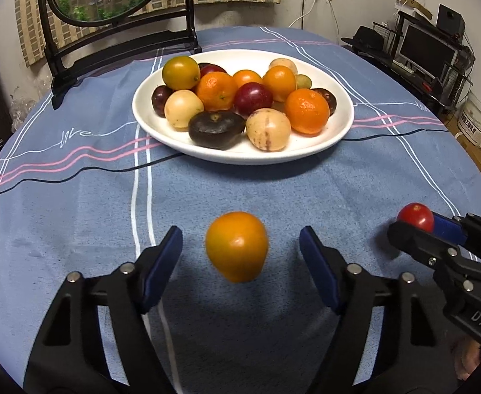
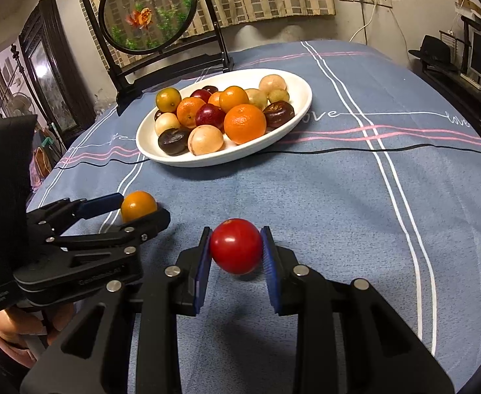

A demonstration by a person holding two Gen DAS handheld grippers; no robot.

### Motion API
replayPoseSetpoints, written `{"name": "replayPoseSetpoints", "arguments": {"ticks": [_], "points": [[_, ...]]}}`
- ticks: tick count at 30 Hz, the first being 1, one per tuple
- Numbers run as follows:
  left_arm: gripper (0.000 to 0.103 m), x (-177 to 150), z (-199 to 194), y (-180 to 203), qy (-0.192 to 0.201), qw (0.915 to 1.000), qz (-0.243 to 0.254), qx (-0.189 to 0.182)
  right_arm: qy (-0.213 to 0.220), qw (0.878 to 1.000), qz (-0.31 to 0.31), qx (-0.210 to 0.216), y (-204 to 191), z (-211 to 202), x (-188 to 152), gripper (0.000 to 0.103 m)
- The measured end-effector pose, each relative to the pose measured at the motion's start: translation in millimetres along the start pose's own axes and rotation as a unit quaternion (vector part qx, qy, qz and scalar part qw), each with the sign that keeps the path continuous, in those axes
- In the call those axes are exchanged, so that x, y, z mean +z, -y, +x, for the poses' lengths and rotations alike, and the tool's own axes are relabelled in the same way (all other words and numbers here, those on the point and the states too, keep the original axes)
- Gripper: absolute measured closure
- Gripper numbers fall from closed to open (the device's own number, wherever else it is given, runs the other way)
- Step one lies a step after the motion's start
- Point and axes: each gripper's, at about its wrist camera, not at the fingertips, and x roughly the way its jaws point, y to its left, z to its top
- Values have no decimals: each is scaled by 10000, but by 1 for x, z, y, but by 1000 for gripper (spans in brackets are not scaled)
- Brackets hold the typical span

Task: Organize fruits
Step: 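Grasp the last orange-yellow fruit with the left tool while the right tool holds its fruit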

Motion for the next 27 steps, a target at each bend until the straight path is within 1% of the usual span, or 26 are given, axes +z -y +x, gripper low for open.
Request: {"name": "replayPoseSetpoints", "arguments": {"ticks": [8,12,14,18,24,27], "points": [[43,-2,7,2,-61,9999,56,-127,40,9999,78,98,3,-1,0,73],[44,-4,10,1,-97,9997,41,-203,63,9997,128,175,5,-2,-1,73],[47,-3,10,0,-71,9997,20,-221,69,9996,168,226,6,-2,-1,73],[57,-2,11,-3,-51,9997,-73,-242,54,9993,200,307,7,-2,-1,73],[59,-2,11,-5,-33,9997,-145,-215,55,9991,214,351,7,-2,-1,73],[63,-3,10,-4,-32,9998,-110,-145,63,9991,226,344,7,-3,-1,73]]}}
